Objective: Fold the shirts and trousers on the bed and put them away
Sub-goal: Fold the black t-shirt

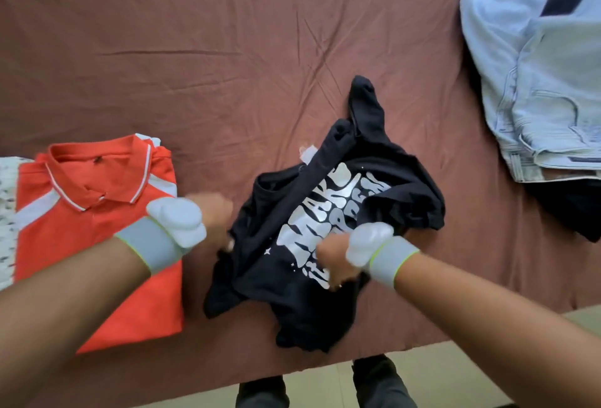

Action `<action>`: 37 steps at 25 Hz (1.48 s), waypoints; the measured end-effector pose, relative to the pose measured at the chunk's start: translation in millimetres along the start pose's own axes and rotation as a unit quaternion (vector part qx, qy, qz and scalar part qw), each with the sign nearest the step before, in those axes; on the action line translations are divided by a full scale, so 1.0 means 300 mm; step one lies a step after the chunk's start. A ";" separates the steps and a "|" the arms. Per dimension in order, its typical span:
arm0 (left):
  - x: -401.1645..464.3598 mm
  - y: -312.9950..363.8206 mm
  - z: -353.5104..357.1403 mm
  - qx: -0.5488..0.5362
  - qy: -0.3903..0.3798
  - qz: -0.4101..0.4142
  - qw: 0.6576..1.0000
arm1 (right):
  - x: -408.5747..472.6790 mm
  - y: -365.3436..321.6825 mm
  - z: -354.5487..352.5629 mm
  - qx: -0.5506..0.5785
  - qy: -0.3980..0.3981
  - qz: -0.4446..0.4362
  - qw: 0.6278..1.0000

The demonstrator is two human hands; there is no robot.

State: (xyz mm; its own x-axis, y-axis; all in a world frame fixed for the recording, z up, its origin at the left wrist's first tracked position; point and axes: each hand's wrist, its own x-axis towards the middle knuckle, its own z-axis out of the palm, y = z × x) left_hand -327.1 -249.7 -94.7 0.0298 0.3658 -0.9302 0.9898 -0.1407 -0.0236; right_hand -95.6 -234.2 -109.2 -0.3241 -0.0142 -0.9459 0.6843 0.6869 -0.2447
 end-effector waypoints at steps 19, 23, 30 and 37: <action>0.334 0.239 -0.598 -0.398 0.548 -0.087 0.731 | -0.110 0.556 -0.424 0.112 0.588 0.244 0.763; 0.315 0.337 -0.308 -0.248 0.455 -0.031 0.855 | 0.016 0.417 -0.146 0.011 0.409 0.107 0.906; 0.284 0.468 0.051 -0.084 0.388 0.163 0.903 | -0.002 0.464 0.170 0.182 0.421 0.232 0.858; 0.290 0.530 -0.051 -0.141 0.337 0.210 0.907 | -0.087 0.538 0.063 -0.057 0.325 0.225 0.917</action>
State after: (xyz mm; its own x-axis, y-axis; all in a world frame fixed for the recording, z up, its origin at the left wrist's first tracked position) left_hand -165.0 -226.1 -173.6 0.3965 0.8271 -0.3984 0.8652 -0.1915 0.4635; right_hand 35.5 -136.6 -127.9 -0.3723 0.6997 -0.6098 0.7831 0.5894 0.1982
